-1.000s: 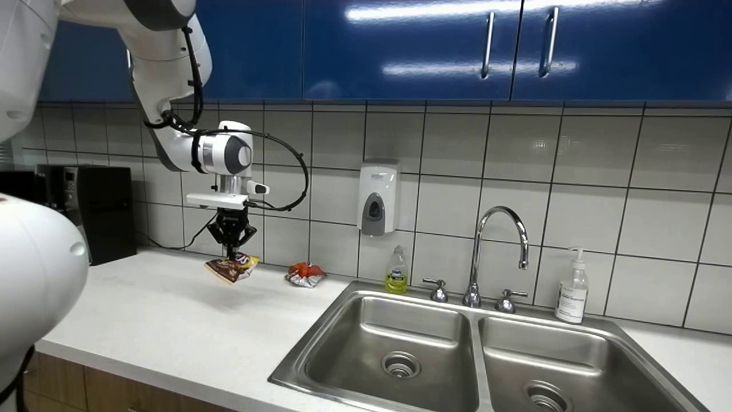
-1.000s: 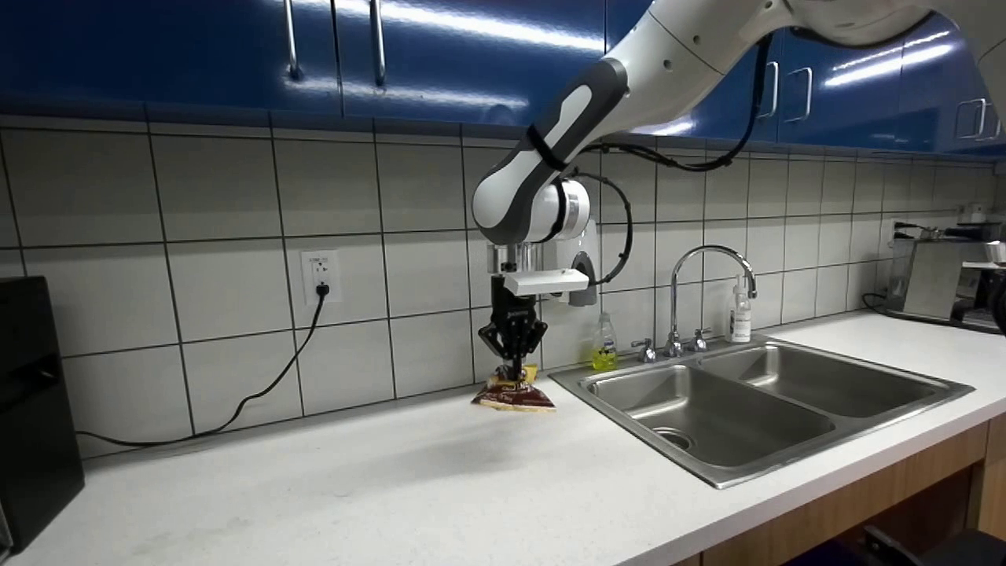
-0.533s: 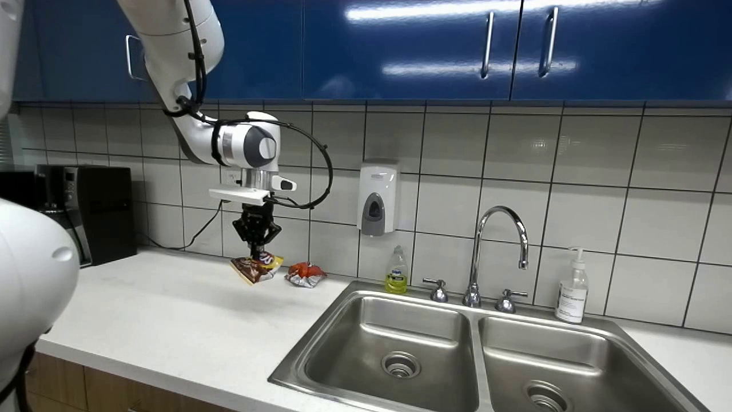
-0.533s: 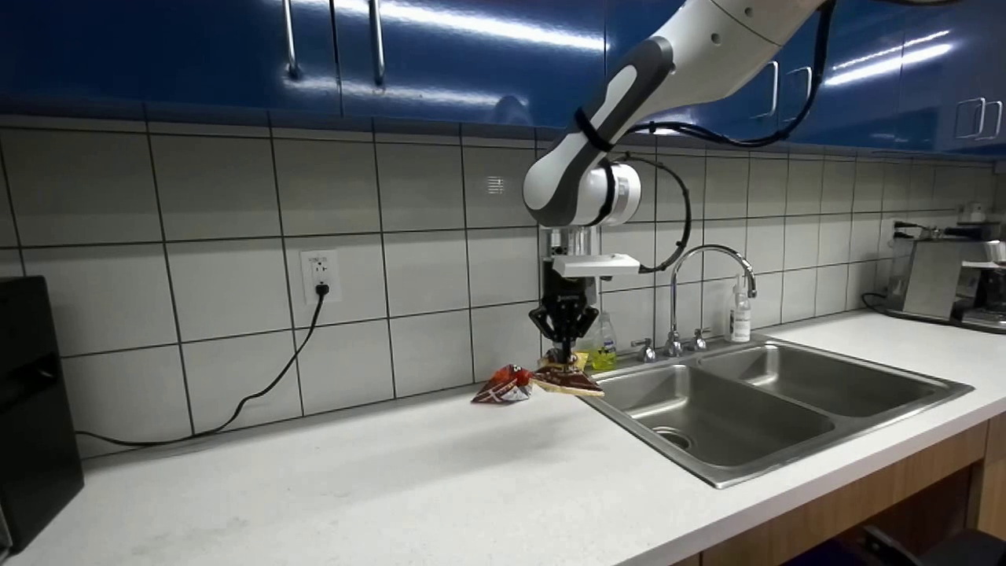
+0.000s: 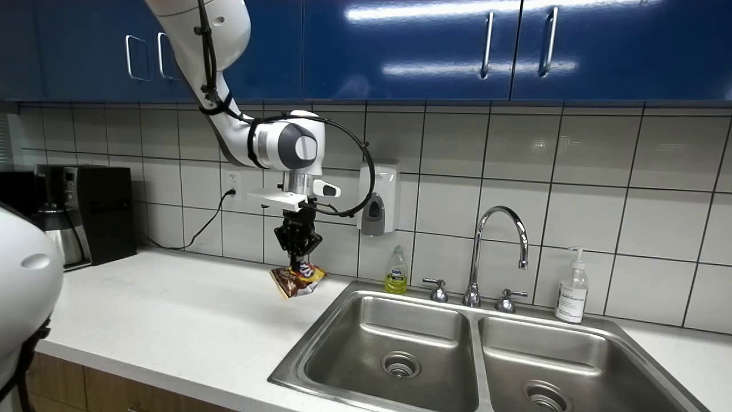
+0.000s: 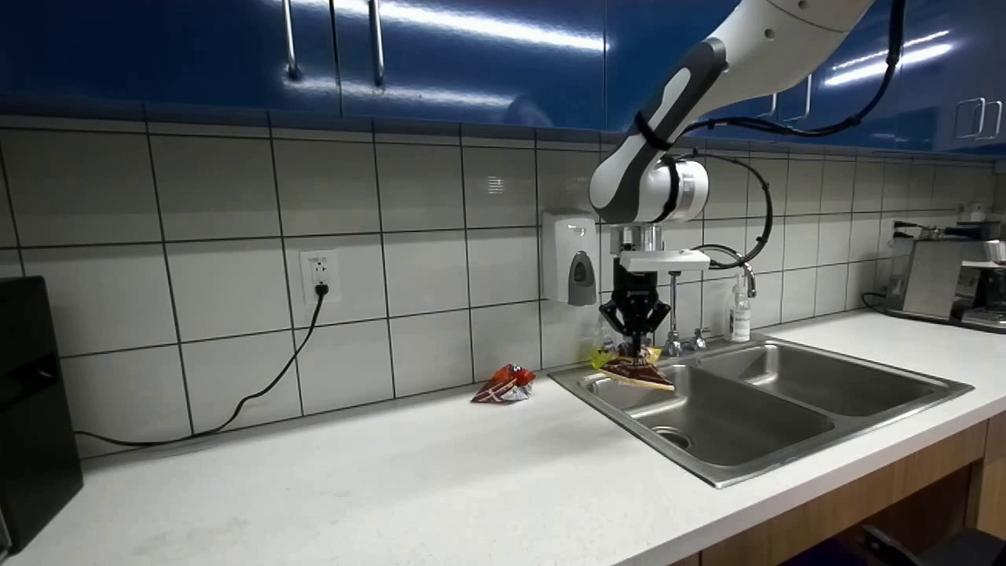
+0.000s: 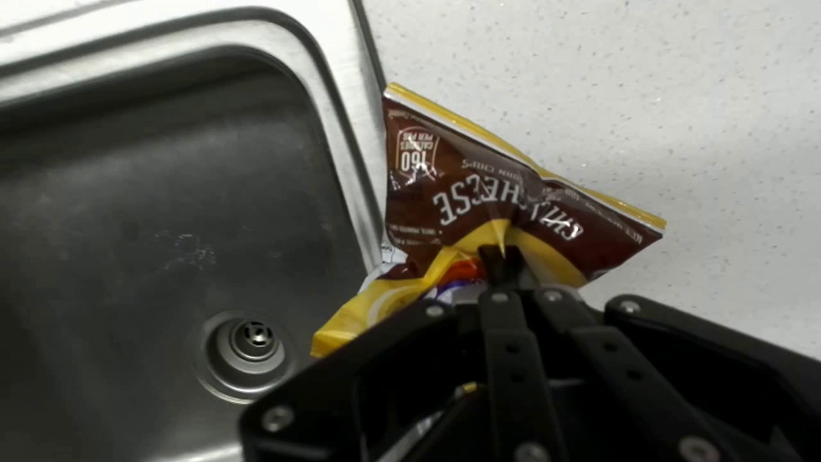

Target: Put the yellow packet inside the left sink

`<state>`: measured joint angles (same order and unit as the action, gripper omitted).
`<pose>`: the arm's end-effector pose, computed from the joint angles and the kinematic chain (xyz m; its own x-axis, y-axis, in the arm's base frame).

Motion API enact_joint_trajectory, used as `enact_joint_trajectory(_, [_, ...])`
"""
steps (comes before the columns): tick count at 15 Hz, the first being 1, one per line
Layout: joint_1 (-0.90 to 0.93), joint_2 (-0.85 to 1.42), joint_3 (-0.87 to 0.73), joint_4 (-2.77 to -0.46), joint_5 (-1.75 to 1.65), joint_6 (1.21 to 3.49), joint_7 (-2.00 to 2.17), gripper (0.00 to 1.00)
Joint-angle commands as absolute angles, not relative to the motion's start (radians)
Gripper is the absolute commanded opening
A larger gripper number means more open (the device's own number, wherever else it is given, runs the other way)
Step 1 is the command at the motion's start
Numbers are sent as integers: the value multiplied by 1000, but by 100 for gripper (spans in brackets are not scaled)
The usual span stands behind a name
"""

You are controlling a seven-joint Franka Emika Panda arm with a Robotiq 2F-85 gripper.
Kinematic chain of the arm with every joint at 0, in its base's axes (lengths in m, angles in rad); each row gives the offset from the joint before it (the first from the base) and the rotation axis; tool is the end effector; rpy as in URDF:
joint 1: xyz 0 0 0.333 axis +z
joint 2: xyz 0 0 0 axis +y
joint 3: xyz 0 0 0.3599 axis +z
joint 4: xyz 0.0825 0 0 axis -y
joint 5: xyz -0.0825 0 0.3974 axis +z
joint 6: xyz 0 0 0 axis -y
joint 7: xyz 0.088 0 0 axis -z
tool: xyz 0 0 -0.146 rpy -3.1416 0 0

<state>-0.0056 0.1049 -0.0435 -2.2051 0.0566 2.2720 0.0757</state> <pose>0.5509 -0.0239 0.3264 0.9862 -0.1604 -0.0412 -0.1619 -0.9862 -0.0342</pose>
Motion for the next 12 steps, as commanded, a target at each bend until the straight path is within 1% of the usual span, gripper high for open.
enact_joint_trajectory(1, [-58,69,-78,-2241,67,2261,50,0])
enact_joint_trajectory(12, [-166,183,-167,-2161,78,2273,-12,0])
